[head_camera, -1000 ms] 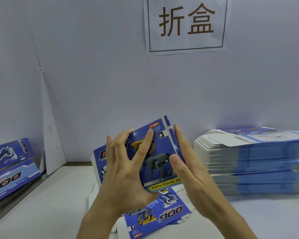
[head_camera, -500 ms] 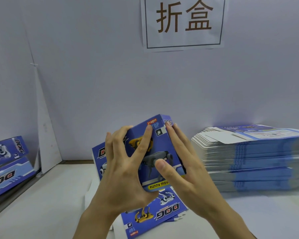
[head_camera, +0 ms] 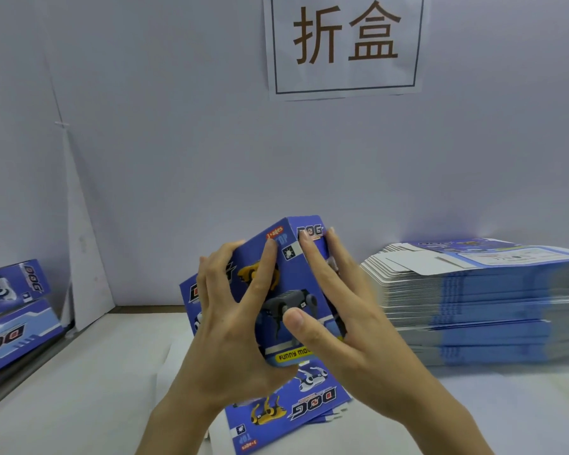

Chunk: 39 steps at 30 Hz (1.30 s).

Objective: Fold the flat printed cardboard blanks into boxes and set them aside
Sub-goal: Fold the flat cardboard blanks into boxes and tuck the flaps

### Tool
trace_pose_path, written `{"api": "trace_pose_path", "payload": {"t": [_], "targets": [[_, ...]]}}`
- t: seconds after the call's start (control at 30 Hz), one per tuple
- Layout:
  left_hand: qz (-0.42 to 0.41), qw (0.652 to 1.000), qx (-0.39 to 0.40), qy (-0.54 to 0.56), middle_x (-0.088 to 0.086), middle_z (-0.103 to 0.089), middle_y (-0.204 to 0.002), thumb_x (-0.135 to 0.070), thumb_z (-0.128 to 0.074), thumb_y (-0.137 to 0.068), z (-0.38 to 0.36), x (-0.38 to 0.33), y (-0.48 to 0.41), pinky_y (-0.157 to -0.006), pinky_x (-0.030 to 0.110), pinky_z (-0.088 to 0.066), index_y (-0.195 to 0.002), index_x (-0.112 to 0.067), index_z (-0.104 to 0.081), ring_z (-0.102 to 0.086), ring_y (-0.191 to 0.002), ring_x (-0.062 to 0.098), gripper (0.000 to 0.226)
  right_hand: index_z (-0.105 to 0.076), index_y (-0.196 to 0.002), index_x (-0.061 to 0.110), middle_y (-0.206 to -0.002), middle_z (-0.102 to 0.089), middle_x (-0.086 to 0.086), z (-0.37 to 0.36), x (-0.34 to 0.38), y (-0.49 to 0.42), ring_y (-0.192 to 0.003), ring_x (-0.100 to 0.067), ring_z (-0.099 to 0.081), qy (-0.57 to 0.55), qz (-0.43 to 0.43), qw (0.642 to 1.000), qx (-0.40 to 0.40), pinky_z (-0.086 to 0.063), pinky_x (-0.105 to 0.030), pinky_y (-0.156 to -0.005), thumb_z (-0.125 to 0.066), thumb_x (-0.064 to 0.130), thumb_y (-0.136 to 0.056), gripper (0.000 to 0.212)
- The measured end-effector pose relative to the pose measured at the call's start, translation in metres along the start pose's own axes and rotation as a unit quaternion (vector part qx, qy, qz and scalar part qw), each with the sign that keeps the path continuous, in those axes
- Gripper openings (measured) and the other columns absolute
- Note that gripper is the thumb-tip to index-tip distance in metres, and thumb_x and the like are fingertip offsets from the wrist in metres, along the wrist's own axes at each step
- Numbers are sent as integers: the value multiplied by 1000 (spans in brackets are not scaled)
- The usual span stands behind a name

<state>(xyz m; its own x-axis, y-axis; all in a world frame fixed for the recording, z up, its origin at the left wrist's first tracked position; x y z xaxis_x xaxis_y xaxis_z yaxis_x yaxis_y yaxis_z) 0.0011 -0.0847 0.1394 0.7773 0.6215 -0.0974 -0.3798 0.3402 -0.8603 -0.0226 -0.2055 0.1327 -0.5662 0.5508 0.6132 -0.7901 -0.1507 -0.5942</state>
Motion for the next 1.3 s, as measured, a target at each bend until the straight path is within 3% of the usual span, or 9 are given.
{"api": "trace_pose_path", "payload": {"t": [0.2,0.33,0.5,0.7,0.83,0.97,1.1,1.23,1.3], "targets": [[-8,998,40,-37,12,-8,-158,-65,-58,-68,-3,14,-1,-110,62,-24,-151,-26,-16,-8,-147,30,101,-21,-148,45,-116,-62,31,11,-31,-4,-103,8,-63,-245,-76,961,-103,-54,-12,-75,-80,25,-78,94],[273,950,57,143,-16,28,-154,-62,-75,-60,-18,54,13,-115,33,-10,-133,-62,20,24,-122,-28,120,-25,-145,44,-121,-57,13,31,-46,-1,-96,3,-67,-287,-80,928,-223,-53,-11,-70,-90,28,-61,108],[349,908,-48,225,-17,29,-153,-60,-70,-60,-20,61,26,-118,39,2,-138,-54,23,23,-130,-13,121,-20,-147,44,-124,-52,12,30,-45,3,-99,-2,-68,-299,-44,912,-277,-51,-10,-74,-76,27,-70,97],[433,674,-35,597,10,-59,-133,-65,-84,-36,-47,60,26,-103,51,-41,-150,-25,-26,-58,-120,23,134,-16,-144,52,-123,-51,-2,20,-58,-4,-95,-15,-72,-394,-82,894,-196,-55,-19,-69,-82,22,-55,114],[422,691,-29,586,13,-71,-111,-38,-85,-56,-46,66,28,-81,40,-56,-116,-10,-64,-70,-97,28,70,-21,-145,47,-127,-52,5,7,-58,-8,-107,-4,-64,-290,-108,946,-91,-56,-26,-86,-73,22,-61,102],[368,815,79,441,0,-75,-93,-8,-92,-49,-43,75,29,-62,16,-54,-114,-12,-59,-72,-84,15,73,-39,-136,47,-129,-49,18,30,-61,-4,-116,11,-50,-184,-111,963,-160,-43,-13,-91,-62,52,-70,71],[403,817,209,354,-8,-75,-90,1,-86,-63,-72,76,52,-60,14,-53,-109,-25,-59,-70,-73,3,59,-59,-120,28,-118,-67,6,14,-75,-2,-108,-9,-63,-197,-179,960,-86,-53,-38,-95,-52,73,-82,59],[379,830,322,254,-26,-68,-85,-43,-83,-69,-78,77,59,-63,6,-47,-96,-40,-57,-66,-89,3,38,-57,-109,22,-108,-67,-5,10,-86,1,-99,-19,-66,-162,-239,955,-74,-56,-42,-88,-42,74,-69,68],[417,777,348,317,-26,-66,-96,-79,-68,-58,-72,73,63,-72,16,-53,-97,-45,-59,-66,-93,3,52,-57,-103,19,-105,-67,-14,10,-92,2,-97,-27,-67,-163,-255,950,-77,-59,-40,-80,-44,71,-73,61]]}}
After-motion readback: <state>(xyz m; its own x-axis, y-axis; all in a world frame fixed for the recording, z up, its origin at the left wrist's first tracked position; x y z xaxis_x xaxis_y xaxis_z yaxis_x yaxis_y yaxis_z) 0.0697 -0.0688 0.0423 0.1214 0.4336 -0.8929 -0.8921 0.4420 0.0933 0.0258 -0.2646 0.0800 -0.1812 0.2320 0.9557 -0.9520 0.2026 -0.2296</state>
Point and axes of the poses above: each hand's wrist, its own y-axis away from the middle knuckle, its own z-axis out of the back of the hand, x = y × z, the point moved 9 cm from there along -y, towards the middle knuckle
